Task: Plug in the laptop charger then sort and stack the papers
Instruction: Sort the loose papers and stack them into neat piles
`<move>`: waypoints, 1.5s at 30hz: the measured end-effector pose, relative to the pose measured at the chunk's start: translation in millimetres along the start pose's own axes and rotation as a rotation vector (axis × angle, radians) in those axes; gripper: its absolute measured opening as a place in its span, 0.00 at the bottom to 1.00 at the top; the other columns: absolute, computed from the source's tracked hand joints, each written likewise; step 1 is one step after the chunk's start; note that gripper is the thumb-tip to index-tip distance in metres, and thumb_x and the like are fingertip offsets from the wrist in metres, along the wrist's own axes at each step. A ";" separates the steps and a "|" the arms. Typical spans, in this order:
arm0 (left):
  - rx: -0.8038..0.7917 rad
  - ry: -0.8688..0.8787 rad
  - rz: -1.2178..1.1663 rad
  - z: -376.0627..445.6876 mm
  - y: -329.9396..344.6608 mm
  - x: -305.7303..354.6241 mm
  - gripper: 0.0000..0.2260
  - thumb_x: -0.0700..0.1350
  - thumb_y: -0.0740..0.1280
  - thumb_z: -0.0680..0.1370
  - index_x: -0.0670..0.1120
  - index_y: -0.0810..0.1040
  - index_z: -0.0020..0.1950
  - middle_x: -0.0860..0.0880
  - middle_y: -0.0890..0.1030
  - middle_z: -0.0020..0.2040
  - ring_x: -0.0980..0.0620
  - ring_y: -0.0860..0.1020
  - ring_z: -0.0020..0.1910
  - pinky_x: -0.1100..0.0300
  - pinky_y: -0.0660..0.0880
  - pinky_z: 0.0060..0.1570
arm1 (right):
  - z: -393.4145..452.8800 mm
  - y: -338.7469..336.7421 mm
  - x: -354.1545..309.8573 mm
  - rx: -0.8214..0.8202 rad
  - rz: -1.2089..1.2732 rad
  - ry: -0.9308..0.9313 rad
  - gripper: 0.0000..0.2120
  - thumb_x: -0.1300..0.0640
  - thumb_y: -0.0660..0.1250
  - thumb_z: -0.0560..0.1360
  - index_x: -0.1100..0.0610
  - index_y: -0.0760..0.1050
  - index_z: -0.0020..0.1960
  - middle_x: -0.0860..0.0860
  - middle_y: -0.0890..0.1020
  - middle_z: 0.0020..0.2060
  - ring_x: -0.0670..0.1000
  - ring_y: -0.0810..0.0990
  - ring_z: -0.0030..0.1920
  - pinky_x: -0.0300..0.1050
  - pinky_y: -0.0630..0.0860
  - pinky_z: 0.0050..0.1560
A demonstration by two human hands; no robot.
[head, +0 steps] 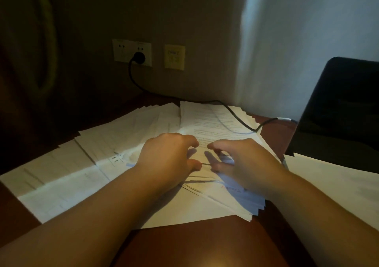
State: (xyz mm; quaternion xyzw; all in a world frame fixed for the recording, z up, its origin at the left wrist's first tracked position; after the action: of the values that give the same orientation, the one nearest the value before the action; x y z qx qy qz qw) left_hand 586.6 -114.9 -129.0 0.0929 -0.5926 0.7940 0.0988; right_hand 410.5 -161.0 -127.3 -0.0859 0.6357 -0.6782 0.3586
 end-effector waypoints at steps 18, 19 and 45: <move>0.269 -0.005 -0.206 -0.2 -15.9 11.6 0.10 0.54 0.61 0.82 0.52 0.79 0.56 0.55 0.70 0.59 0.59 0.68 0.49 0.63 0.71 0.46 | -10.1 -13.6 -16.6 0.125 -0.007 -0.049 0.29 0.62 0.63 0.80 0.37 0.58 0.72 0.44 0.79 0.45 0.44 0.78 0.39 0.35 0.75 0.37; 0.287 -0.024 -0.246 -0.8 -16.8 11.6 0.09 0.55 0.63 0.81 0.53 0.77 0.57 0.57 0.69 0.59 0.60 0.68 0.50 0.65 0.70 0.44 | -10.6 -15.4 -16.7 0.148 -0.002 -0.022 0.28 0.62 0.63 0.80 0.37 0.58 0.71 0.44 0.78 0.44 0.44 0.77 0.38 0.33 0.73 0.35; -0.066 0.042 0.016 1.2 0.4 2.5 0.13 0.54 0.62 0.82 0.56 0.80 0.65 0.56 0.80 0.59 0.59 0.74 0.50 0.69 0.68 0.51 | -12.4 -15.4 -8.0 0.292 0.130 0.097 0.14 0.56 0.68 0.78 0.47 0.79 0.63 0.44 0.80 0.62 0.42 0.74 0.52 0.23 0.71 0.43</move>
State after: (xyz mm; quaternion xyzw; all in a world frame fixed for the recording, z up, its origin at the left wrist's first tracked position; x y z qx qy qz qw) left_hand 584.1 -116.1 -128.3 0.0682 -0.6169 0.7766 0.1079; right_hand 403.5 -147.2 -112.5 0.0413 0.5513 -0.7419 0.3795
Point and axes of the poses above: each hand's wrist, its own z-axis towards the middle knuckle, its own y-axis out of the palm, x = y × z, the point moved 2 cm from there along z, towards the middle knuckle
